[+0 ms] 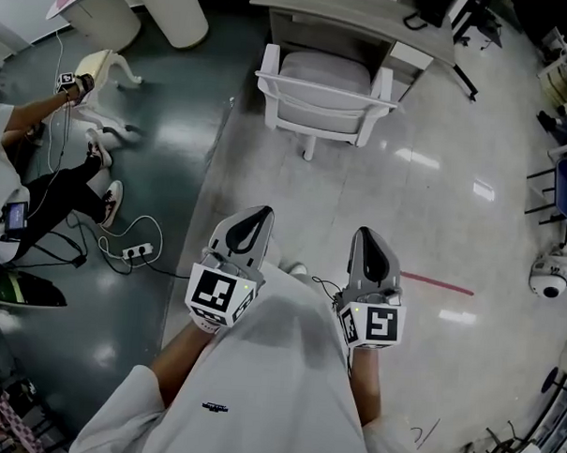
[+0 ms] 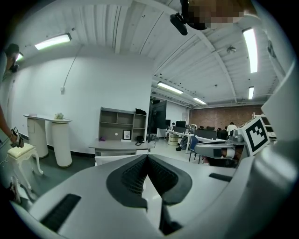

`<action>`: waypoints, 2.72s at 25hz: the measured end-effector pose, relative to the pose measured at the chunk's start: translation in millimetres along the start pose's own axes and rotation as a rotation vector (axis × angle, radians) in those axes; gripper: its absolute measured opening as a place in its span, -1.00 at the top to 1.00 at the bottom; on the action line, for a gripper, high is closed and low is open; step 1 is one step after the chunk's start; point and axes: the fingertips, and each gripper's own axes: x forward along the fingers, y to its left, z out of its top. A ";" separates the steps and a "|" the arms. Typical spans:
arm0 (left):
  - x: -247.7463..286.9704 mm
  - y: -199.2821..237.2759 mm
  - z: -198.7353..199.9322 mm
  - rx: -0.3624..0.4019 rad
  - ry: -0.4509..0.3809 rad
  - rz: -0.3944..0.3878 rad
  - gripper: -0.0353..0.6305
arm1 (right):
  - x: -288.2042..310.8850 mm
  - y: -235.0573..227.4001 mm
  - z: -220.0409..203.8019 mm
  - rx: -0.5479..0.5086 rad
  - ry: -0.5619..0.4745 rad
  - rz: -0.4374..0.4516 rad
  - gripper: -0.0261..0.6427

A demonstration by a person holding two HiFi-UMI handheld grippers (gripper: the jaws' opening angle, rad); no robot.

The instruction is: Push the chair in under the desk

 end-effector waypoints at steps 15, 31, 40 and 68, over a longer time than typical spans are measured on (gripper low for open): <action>124.0 89.3 40.8 0.001 -0.001 -0.031 0.87 | 138.4 -36.2 17.7 -0.043 0.026 -0.010 0.89; 248.2 212.9 96.8 -0.022 -0.016 -0.156 0.87 | 317.2 -58.0 69.2 -0.074 0.031 -0.123 0.89; 277.6 226.2 93.6 -0.033 0.035 -0.198 0.87 | 355.5 -45.2 75.8 -0.139 0.046 0.006 0.88; 360.2 173.7 23.3 0.126 0.358 -0.408 0.36 | 394.7 -110.1 -20.0 -0.201 0.365 0.264 0.38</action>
